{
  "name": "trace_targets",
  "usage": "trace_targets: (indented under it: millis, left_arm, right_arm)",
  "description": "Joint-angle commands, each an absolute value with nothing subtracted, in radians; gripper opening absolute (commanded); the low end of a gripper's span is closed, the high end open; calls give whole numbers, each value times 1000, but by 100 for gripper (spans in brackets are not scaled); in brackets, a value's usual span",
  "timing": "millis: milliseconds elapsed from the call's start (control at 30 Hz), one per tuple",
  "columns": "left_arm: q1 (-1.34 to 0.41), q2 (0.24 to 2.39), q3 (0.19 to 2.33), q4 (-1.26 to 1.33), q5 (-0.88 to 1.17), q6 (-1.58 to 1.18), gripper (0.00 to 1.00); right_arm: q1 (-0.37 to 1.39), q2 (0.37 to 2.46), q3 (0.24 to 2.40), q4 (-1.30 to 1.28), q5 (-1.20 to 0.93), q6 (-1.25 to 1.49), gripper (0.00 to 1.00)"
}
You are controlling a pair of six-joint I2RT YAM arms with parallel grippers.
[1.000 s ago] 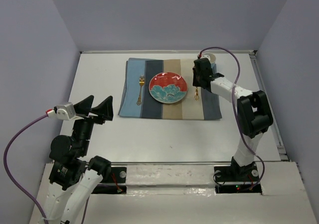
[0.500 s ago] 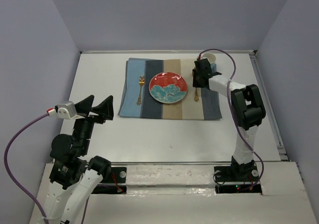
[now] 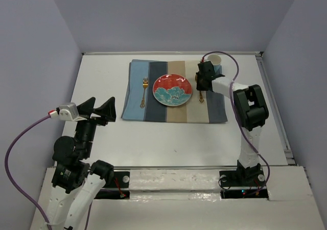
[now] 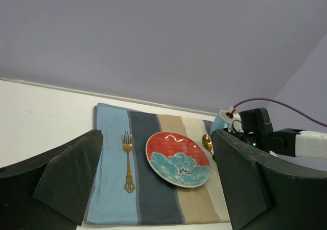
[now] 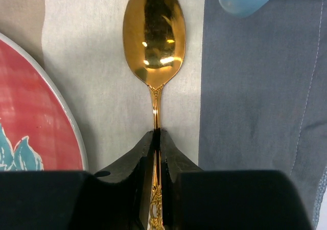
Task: Set the dinner table for one person
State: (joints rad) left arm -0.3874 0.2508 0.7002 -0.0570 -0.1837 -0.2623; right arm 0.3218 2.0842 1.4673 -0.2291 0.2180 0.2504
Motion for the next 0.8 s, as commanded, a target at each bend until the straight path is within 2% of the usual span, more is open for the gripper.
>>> trace_targets:
  millis: [0,33,67,100,233,467,500,567,600,700,767]
  left_arm:
    - [-374,265,703,-14,-175,-244,99]
    - [-373,267,703,-12,-175,-244,99]
    - [-371,267,701,-12,-175,-244,99]
    - [-373,268,701,-12,-175,-244,99]
    - [-367,273,701,-11,-173,-242,99]
    - [-351,284,701,-8,-152,-242,99]
    - [-348,285,700,-8,-152,-244,99]
    - [-341,288,699,-6,-149,-244,99]
    - [-339,291,699,-6,-147,-242,99]
    - [-334,299,696,-8,-140,-242,99]
    - [-325,302,693,18,-132,-244,99]
  right_arm:
    - [318,2043,1505,-213,225,252,19]
    - [318,2034,1505,-215,224,253,28]
    - [318,2022,1499,-218,222,253,29]
    - [318,1984,1494,-221,219,256,36]
    - [318,1866,1447,-222,177,271,39]
    - [327,1373,1165,-66,-43,327,54]
    - [337,1317,1126,-31,-57,333,62]
    - [337,1206,1017,-12,-93,354,71]
    - [337,1104,987,11,-106,359,82]
    - [337,908,870,44,-126,387,99]
    - [337,824,800,41,-132,393,100]
